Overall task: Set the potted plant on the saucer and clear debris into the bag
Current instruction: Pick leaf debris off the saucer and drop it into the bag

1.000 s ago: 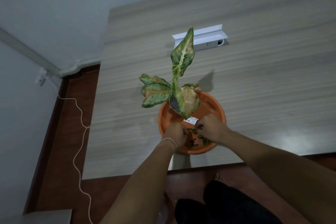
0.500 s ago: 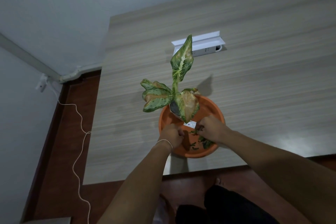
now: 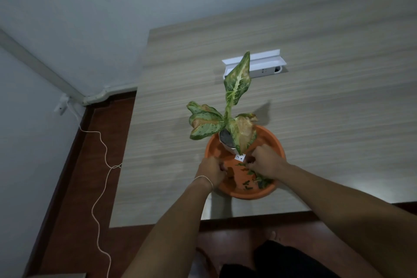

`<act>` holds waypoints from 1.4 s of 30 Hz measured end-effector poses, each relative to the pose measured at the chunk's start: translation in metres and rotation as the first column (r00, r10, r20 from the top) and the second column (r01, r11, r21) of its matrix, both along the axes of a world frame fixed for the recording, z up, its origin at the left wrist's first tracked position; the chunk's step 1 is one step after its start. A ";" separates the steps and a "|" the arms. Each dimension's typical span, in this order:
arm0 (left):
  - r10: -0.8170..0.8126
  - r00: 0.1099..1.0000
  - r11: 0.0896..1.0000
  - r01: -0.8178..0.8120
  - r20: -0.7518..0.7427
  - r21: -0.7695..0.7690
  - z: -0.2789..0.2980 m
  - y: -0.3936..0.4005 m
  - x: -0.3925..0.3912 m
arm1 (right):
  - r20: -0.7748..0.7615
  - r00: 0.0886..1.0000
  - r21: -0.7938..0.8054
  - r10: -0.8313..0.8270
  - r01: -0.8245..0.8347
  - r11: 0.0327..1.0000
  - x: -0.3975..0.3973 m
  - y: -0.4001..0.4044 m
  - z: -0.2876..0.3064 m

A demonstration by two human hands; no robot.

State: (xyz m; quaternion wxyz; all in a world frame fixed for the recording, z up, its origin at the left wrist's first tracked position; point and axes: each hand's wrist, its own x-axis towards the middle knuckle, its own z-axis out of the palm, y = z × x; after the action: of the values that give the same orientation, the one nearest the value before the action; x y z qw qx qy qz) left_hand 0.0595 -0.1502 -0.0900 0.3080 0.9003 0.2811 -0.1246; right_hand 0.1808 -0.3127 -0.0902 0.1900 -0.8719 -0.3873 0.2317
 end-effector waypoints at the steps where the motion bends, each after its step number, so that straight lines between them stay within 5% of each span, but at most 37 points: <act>1: 0.008 1.000 1.000 -0.008 0.008 0.000 0.002 0.002 -0.003 | 0.005 1.000 -0.004 0.001 -0.001 1.000 -0.002 0.001 0.001; 8: 0.099 0.993 0.994 -0.097 0.064 -0.042 0.008 0.020 -0.035 | -0.099 0.994 0.023 -0.052 0.055 0.998 -0.021 0.017 0.006; 20: 0.228 0.970 0.973 -0.225 0.085 -0.047 0.018 0.058 -0.109 | -0.062 0.998 0.074 0.021 -0.016 0.997 -0.060 0.062 0.014; 42: 0.485 0.871 0.874 -0.486 0.084 0.000 0.028 0.130 -0.299 | -0.070 0.932 0.165 0.354 -0.340 0.926 -0.202 0.189 0.032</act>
State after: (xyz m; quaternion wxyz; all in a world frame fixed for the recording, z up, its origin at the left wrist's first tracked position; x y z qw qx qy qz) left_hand -0.2397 -0.0201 -0.0624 0.3311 0.8085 0.4866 -0.0036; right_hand -0.0213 -0.1239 -0.0585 0.2297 -0.7603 -0.5420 0.2746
